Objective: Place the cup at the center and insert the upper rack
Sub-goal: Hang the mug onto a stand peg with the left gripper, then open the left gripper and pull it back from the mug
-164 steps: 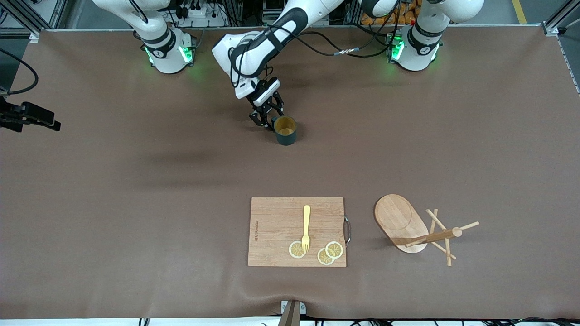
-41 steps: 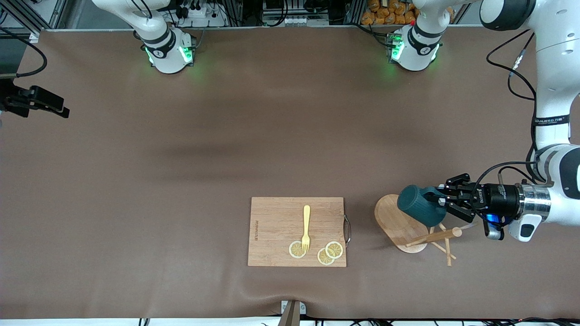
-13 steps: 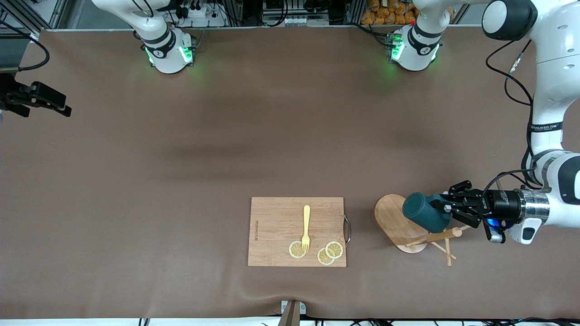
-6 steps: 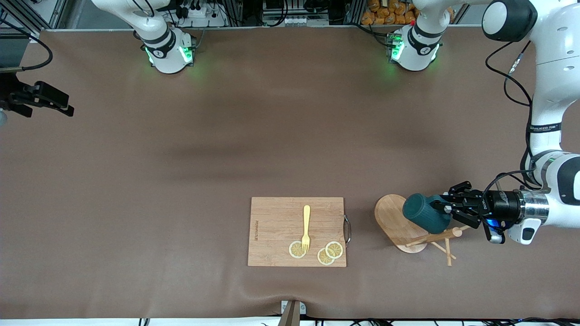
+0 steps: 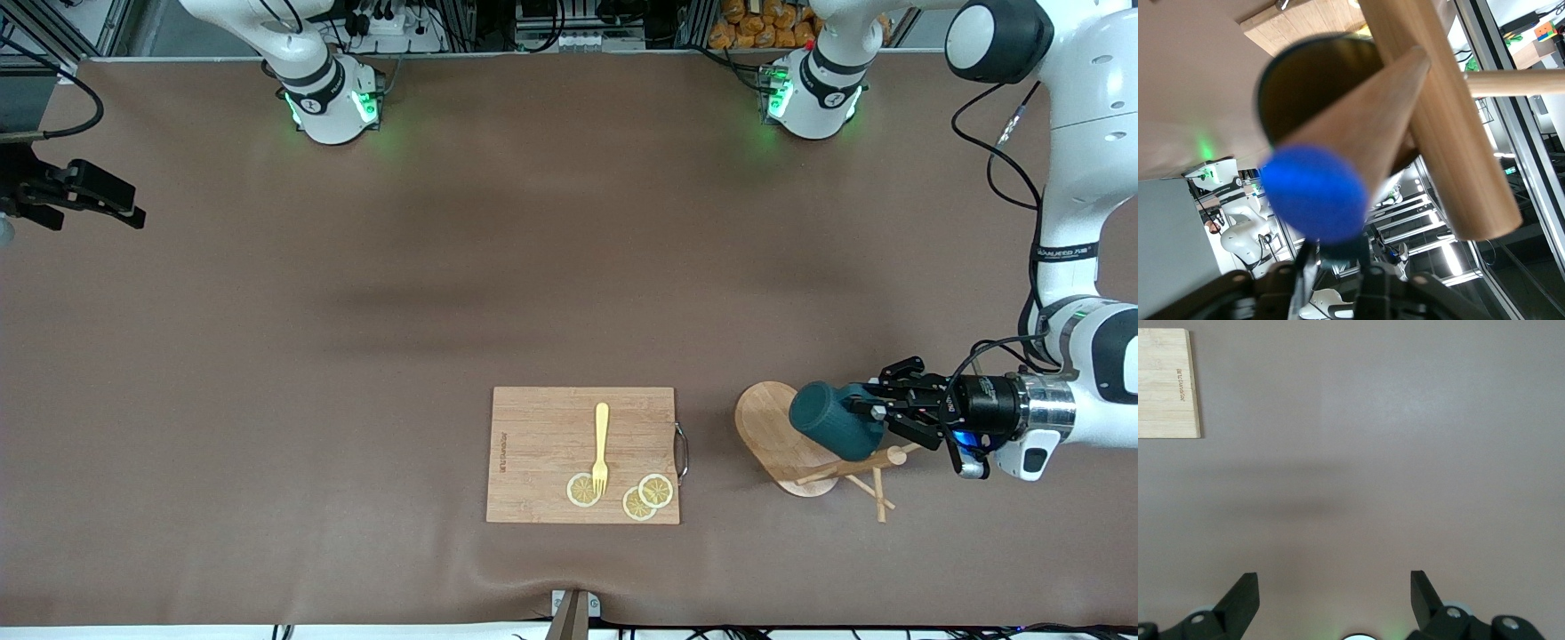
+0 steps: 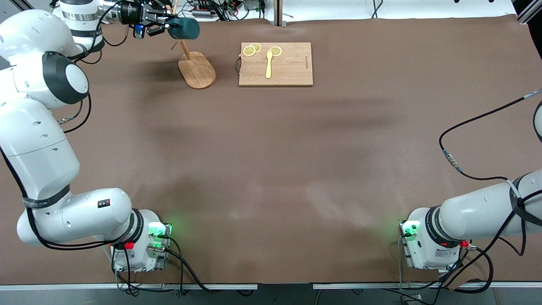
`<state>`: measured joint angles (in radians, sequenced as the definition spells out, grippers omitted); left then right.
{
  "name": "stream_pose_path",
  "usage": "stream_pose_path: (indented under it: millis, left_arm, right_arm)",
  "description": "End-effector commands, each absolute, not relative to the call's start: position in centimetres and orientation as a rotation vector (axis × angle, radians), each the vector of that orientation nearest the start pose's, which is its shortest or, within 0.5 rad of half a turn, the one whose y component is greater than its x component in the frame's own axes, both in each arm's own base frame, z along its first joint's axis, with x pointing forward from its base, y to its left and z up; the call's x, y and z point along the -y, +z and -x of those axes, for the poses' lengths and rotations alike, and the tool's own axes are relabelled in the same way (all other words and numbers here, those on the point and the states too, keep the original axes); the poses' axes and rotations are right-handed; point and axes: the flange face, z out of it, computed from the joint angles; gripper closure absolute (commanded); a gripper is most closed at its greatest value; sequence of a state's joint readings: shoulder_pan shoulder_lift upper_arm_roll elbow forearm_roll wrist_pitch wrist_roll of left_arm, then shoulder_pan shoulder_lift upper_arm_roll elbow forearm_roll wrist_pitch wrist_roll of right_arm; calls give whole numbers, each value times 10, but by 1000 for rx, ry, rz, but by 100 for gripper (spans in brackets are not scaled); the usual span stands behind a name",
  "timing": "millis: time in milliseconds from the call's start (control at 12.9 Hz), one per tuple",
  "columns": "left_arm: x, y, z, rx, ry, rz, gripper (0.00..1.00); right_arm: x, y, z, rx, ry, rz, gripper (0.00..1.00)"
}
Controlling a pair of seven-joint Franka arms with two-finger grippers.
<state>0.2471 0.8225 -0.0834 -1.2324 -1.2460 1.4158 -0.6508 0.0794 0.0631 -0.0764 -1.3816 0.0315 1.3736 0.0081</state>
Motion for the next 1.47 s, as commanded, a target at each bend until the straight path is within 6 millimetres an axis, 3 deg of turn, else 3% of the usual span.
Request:
stream_pose_path:
  millis: [0,620,930,1162,1395]
  left_arm:
    - [-26,327,-721,-903,-930,-1529,0]
    - [-38,351,-722,-982,-970,-1472,0]
    - [-61,364,-718,-981,-956,-1458,0]
    - [-66,391,-715,-974,-931,-1475,0]
    - [-92,401,-712,-977,-897,-1458,0]
  right_arm:
    - [-11,666,-552,-14,98,3099,0]
    - [-10,666,-552,-16,96,3101,0]
    - [-5,668,-551,-29,93,3103,0]
    - [-3,668,-551,-15,95,3112,0]
    - [-7,669,-550,-5,98,3112,0]
